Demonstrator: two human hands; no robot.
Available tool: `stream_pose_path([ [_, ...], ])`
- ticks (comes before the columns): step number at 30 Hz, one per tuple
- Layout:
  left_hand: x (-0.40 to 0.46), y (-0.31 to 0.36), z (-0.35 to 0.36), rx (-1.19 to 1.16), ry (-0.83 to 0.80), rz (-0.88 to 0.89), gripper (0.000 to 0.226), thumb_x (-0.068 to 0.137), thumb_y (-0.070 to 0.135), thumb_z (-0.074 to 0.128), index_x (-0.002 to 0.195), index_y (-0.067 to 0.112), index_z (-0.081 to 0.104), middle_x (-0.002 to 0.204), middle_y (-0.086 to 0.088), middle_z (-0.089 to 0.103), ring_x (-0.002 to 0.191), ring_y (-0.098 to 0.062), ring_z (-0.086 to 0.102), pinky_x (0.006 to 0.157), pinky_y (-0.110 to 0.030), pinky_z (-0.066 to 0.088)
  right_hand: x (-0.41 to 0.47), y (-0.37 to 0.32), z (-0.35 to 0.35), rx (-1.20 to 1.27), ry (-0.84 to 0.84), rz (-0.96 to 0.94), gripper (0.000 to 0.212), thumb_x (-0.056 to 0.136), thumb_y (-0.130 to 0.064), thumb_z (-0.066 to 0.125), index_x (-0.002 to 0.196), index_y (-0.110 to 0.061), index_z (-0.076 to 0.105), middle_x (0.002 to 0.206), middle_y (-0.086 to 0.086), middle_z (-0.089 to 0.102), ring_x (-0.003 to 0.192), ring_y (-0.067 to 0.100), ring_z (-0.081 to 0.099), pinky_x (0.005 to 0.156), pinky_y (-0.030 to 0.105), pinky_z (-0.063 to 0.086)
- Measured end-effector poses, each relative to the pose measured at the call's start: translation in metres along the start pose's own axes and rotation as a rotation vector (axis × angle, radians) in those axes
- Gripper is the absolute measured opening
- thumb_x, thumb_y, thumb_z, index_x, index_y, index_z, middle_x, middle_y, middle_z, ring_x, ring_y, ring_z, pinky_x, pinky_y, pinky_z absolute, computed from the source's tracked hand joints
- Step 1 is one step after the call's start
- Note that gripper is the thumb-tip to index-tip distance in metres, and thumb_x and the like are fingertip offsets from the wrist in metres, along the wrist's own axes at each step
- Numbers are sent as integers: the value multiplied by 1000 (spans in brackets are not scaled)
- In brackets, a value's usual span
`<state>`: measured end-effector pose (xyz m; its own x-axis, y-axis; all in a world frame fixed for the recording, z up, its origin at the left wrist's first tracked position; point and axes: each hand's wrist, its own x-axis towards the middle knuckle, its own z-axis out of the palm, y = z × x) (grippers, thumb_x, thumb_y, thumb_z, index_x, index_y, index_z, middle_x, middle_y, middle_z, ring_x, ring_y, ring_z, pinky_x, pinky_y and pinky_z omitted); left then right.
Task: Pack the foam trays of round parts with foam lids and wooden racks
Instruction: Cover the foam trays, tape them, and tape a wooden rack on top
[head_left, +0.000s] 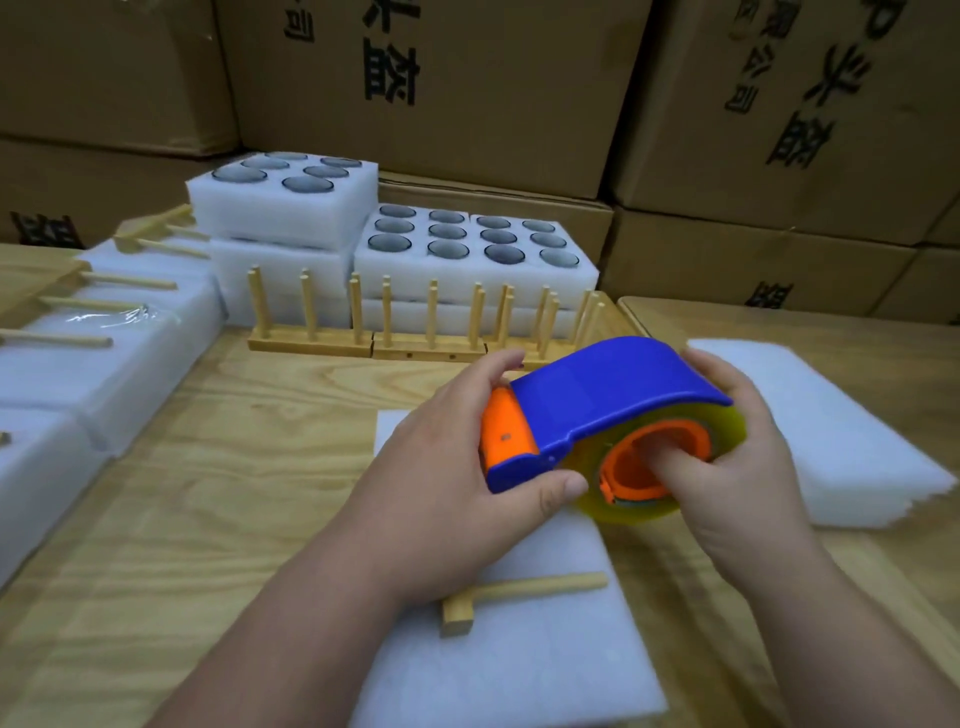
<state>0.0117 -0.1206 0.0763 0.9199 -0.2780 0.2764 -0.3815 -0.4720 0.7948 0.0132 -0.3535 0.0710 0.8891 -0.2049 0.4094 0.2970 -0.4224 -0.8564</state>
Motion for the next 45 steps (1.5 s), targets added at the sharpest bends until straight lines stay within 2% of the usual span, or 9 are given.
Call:
stream_pose_path([
  [8,4,-2,-3,96,-121,-92,125,49,86,70,147,68,-5,140,29,47,133,-8,44,111,-42,42,6,1,-14,-84,9,15,52,73,-14,66,99,-59,66,95,-29,71,89,-7,67,59,6,49],
  [14,6,-6,-3,263,-172,-86,104,50,90,50,147,57,35,142,34,43,137,4,29,117,-28,29,1,32,-58,-200,131,129,66,81,3,69,98,-60,67,91,-32,71,82,-10,67,66,25,51],
  [22,5,-6,-3,316,-201,-54,85,64,95,29,140,59,47,141,39,42,137,9,25,117,-24,22,-3,30,-68,-249,172,70,49,69,-26,62,108,-56,63,102,-36,68,91,-14,64,68,23,49],
  [26,7,-3,-3,334,-219,-46,57,87,79,26,135,61,51,148,34,42,137,7,24,120,-30,19,-6,33,-67,-363,113,-37,70,79,-5,71,113,-64,54,109,-46,60,101,-22,56,76,19,45],
  [29,8,-4,-3,379,-232,-37,41,96,69,39,134,62,52,151,33,39,139,4,23,122,-32,17,-6,29,-68,-415,92,-134,72,72,-13,67,117,-67,50,112,-51,55,104,-27,51,81,5,45],
  [38,8,-2,-4,389,-243,-38,54,84,75,33,135,63,50,151,35,37,140,4,22,122,-33,18,-14,49,-75,-429,-19,-13,112,66,7,81,127,-74,35,109,-43,57,98,-13,60,65,8,51],
  [40,8,-2,-4,388,-237,-38,52,87,74,36,135,62,50,150,35,38,139,4,23,121,-33,19,-16,46,-77,-393,-78,30,114,64,-5,92,128,-77,31,112,-45,54,103,-16,58,72,11,51],
  [42,8,-2,-3,384,-223,-33,48,91,72,40,136,60,51,150,34,40,138,5,23,120,-31,20,-18,34,-81,-384,-179,104,118,48,-40,99,131,-79,24,120,-46,48,111,-24,49,83,19,48],
  [45,7,-2,-2,375,-202,-29,54,87,74,38,136,58,52,148,35,42,136,6,25,119,-28,20,-21,17,-93,-488,-299,133,135,29,-78,90,140,-76,13,139,-33,37,123,-28,34,96,28,42],
])
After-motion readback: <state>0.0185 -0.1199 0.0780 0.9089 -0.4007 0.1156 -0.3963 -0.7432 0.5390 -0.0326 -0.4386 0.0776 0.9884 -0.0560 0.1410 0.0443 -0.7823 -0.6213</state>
